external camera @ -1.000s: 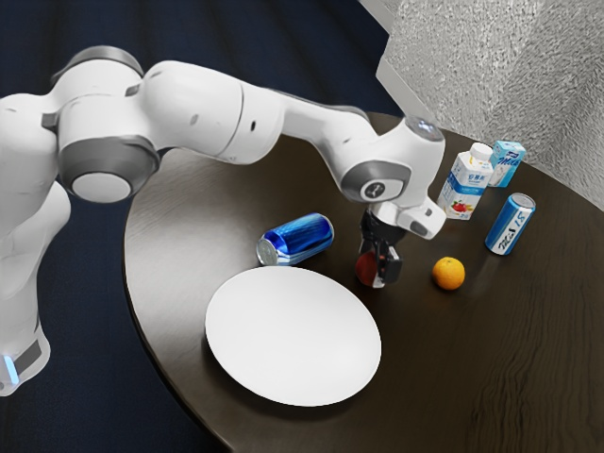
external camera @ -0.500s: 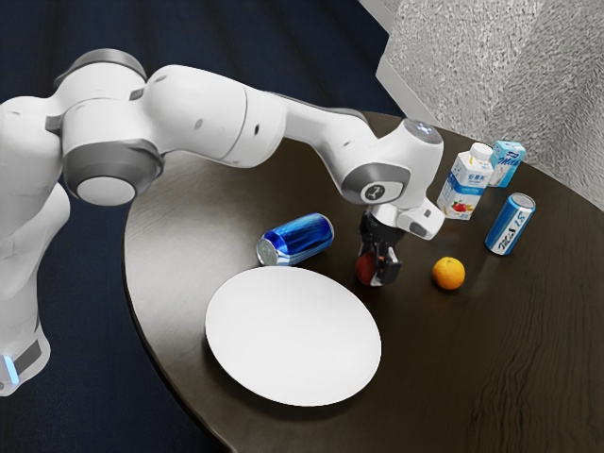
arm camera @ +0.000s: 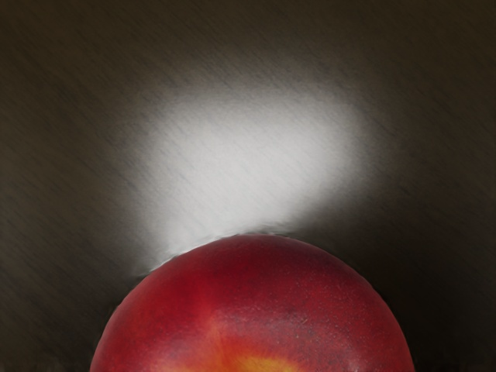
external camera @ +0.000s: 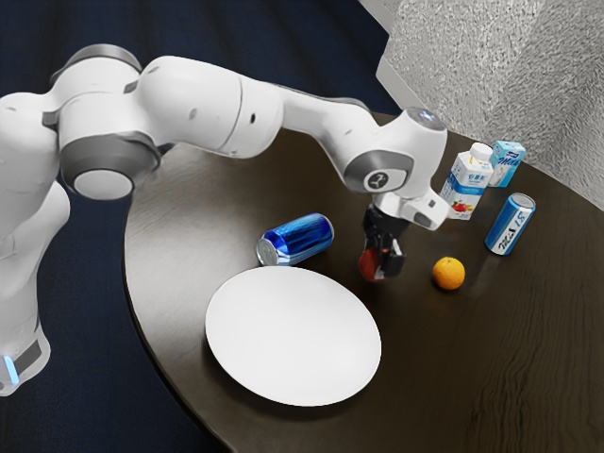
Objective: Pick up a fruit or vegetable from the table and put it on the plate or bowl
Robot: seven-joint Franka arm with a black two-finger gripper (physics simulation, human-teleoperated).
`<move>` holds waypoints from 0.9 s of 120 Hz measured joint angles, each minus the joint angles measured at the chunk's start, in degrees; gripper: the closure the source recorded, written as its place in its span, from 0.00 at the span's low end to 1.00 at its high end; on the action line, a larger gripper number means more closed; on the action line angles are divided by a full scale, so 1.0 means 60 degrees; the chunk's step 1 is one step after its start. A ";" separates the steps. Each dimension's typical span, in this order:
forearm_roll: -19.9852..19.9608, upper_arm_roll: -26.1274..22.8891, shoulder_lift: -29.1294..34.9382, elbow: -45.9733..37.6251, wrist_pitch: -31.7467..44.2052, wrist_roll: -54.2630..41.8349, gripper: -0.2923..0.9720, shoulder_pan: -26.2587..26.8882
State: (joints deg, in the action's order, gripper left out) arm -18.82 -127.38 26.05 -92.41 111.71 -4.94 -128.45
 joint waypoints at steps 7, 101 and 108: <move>0.0020 -0.0049 -0.0208 -0.0003 -0.0349 -0.0005 0.47 0.0024; 0.0476 -0.2294 -0.1620 0.0399 -0.4336 0.0126 0.31 -0.0073; 0.0581 -0.2509 -0.1999 0.1850 -0.4915 0.0238 0.29 -0.0034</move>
State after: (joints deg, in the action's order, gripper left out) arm -15.34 -142.44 14.05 -81.32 82.21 -3.51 -128.66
